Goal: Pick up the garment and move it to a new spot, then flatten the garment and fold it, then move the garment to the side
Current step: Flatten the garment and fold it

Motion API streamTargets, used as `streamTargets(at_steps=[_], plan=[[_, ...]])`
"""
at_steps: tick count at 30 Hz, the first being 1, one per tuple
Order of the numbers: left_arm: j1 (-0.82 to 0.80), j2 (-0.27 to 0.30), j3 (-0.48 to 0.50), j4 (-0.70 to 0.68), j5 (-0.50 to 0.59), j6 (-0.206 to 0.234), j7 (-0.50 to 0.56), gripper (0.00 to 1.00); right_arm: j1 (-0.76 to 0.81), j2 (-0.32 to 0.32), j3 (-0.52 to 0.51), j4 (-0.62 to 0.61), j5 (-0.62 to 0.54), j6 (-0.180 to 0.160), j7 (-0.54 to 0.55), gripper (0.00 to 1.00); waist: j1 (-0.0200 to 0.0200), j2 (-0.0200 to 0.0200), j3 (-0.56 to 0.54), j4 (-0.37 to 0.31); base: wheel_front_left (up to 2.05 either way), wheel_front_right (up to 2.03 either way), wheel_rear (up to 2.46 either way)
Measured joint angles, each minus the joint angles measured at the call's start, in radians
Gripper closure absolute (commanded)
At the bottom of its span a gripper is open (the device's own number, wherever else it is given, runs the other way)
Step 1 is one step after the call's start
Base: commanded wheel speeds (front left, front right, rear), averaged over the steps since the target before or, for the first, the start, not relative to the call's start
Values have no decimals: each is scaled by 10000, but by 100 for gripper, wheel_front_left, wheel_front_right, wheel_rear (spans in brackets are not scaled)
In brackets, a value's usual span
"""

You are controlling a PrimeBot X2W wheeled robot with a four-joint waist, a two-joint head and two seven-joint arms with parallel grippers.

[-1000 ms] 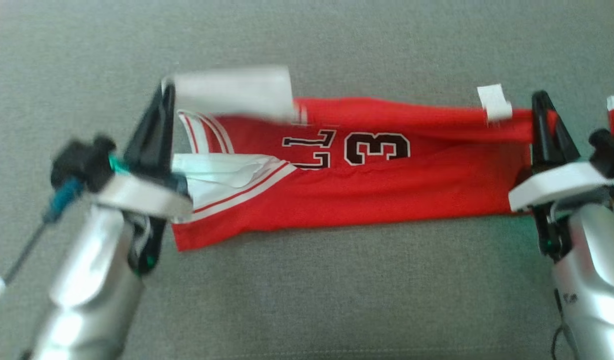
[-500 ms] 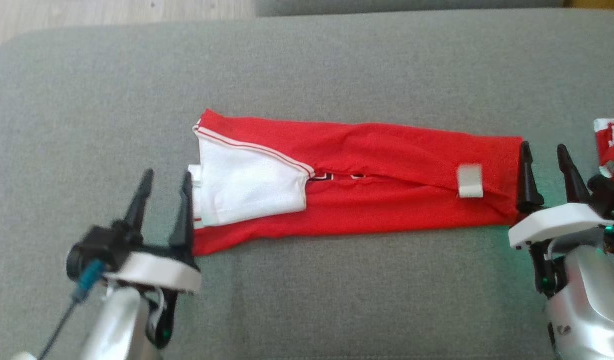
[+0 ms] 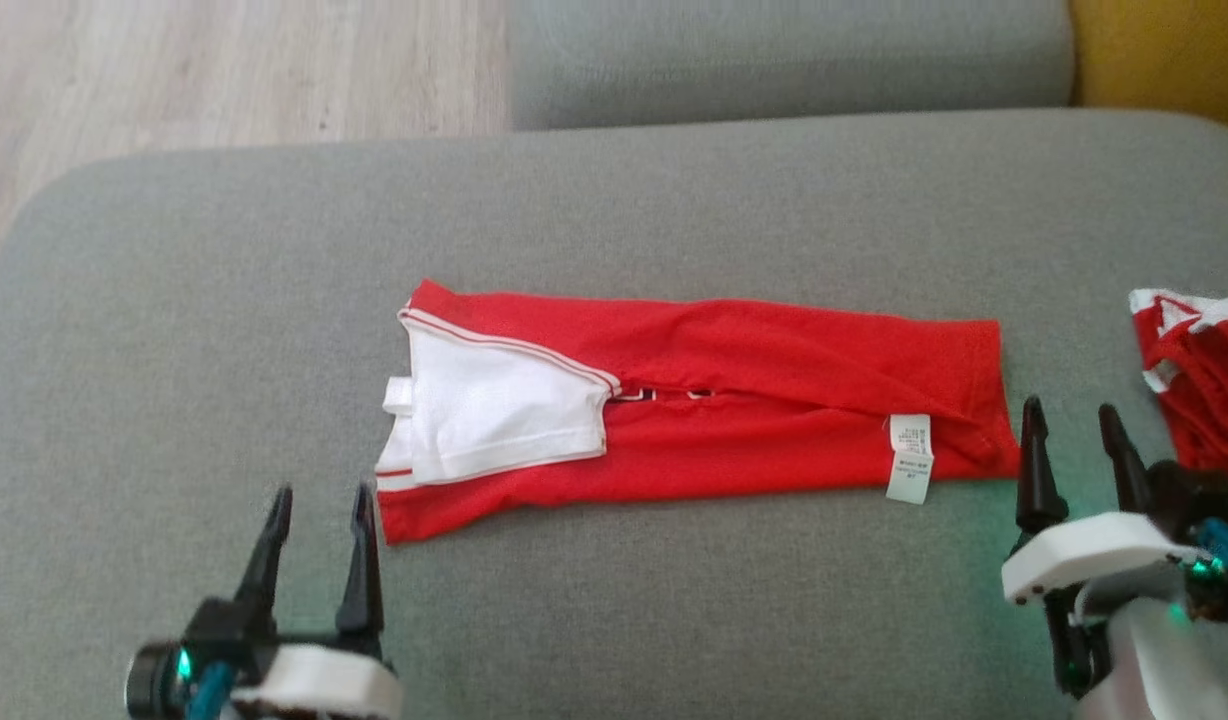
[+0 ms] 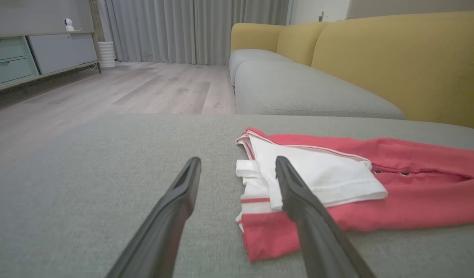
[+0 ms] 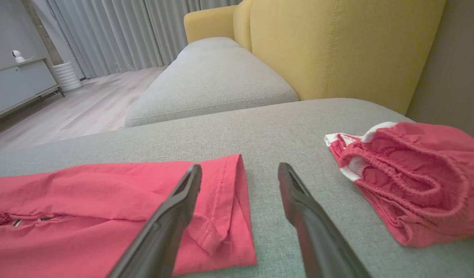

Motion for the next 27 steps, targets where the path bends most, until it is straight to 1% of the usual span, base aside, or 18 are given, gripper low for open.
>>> streamTargets(at_steps=[5,11,18,24,27], plan=[[309,-29,36,98,33,-17,0,0,177,125,31,17,0,0,0,0,1,0,-109,0,0,0,0],[252,-36,0,180,-13,-25,0,0,-50,155,176,274,-79,0,0,0,3,0,248,33,0,0,0],[-268,-46,-366,355,-299,-23,0,0,-1537,153,-186,1657,-794,0,2,0,4,0,869,179,0,0,0],[-544,-59,-619,552,-451,-23,0,0,-2293,150,-1327,3413,-1613,0,48,0,4,0,1294,443,0,0,0],[-567,-61,-627,598,-458,-19,0,0,-2487,148,-1632,3862,-1768,0,0,0,3,0,1438,543,0,0,0]])
